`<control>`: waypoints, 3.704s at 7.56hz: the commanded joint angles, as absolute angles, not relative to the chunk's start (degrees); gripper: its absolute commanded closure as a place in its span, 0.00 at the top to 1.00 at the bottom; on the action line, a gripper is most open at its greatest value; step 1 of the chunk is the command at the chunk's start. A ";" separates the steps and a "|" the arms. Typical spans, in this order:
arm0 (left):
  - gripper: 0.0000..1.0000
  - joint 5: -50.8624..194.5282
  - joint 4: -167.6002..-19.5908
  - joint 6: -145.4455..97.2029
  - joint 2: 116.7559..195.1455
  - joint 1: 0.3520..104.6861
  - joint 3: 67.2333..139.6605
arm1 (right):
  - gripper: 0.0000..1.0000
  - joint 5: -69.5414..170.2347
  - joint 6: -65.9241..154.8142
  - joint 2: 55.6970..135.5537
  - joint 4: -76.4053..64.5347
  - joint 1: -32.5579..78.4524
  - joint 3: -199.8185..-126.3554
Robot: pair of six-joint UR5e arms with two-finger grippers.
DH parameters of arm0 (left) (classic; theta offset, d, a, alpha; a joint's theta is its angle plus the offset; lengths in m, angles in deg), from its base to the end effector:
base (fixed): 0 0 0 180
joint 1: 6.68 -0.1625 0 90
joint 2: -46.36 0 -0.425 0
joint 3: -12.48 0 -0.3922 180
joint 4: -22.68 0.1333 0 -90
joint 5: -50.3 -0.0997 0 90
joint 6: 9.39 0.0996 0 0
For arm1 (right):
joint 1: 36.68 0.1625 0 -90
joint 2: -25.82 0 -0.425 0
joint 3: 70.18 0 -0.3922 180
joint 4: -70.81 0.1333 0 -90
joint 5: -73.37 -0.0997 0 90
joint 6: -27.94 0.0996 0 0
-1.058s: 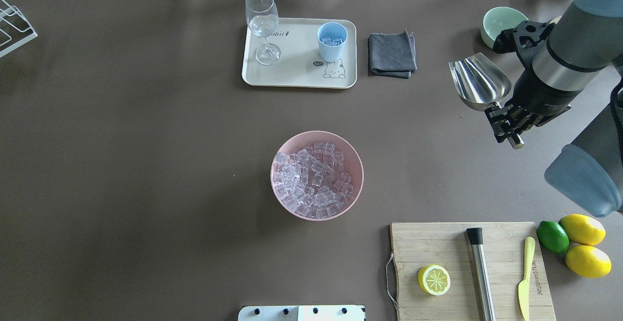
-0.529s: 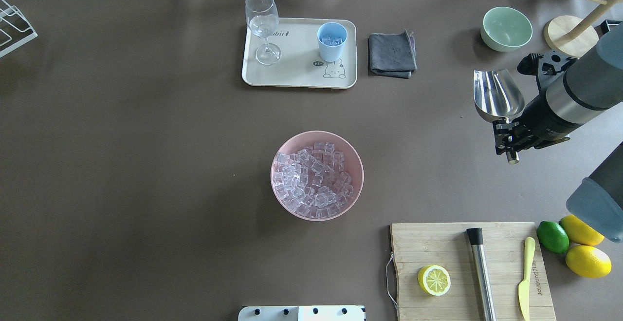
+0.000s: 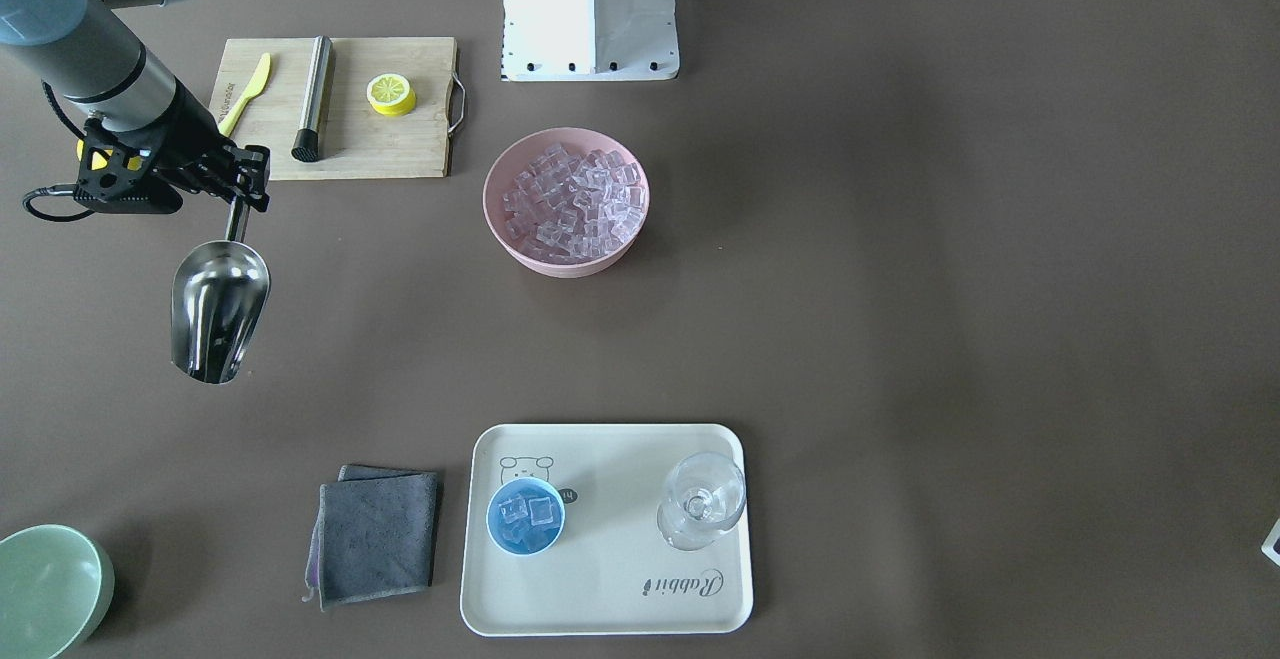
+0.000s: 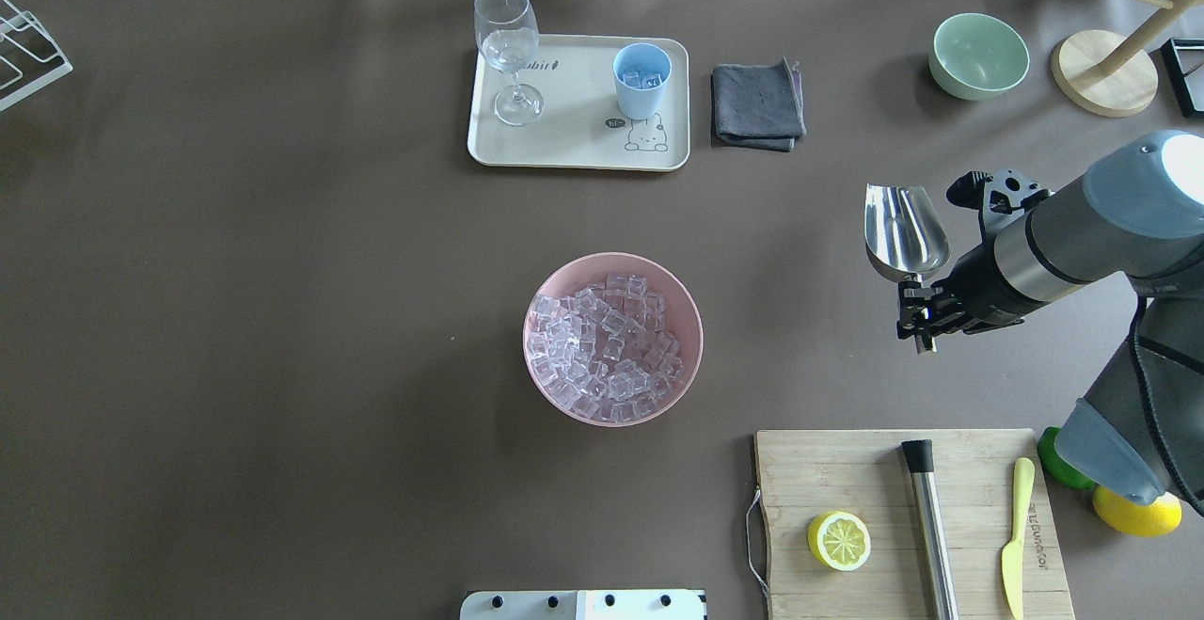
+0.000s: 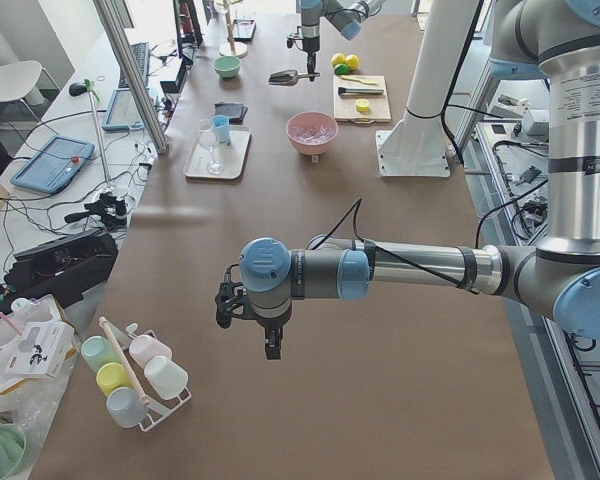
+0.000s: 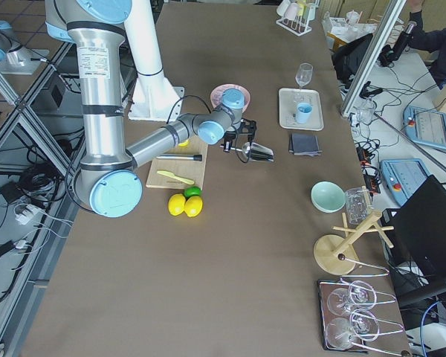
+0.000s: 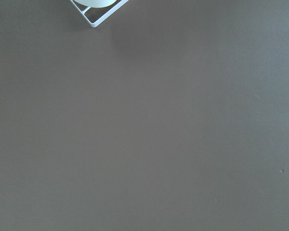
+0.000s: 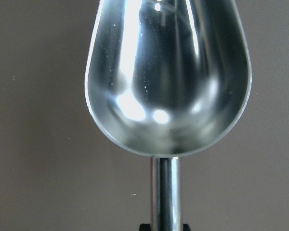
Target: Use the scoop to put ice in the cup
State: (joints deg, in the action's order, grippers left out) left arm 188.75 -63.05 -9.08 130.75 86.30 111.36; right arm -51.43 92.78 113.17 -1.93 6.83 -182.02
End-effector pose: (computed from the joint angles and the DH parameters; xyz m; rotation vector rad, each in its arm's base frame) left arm -0.0820 -0.4449 0.6309 0.0079 0.8458 -0.0512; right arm -0.3139 -0.4034 0.4191 -0.0807 -0.9081 0.0766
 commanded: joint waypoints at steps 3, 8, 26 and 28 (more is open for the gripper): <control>0.99 188.64 -63.19 -9.13 130.82 86.22 111.35 | 0.00 -48.46 93.95 115.91 9.80 2.70 -176.27; 0.99 188.73 -63.19 -9.13 130.82 86.22 111.62 | 0.00 -47.66 95.36 115.73 10.08 1.90 -176.09; 0.99 188.73 -63.36 -9.04 130.82 85.87 111.27 | 0.99 -49.47 58.60 123.70 -14.00 23.02 -187.53; 0.99 188.73 -63.36 -9.13 130.82 85.87 111.18 | 0.99 -55.09 41.90 126.62 -13.83 38.91 -180.44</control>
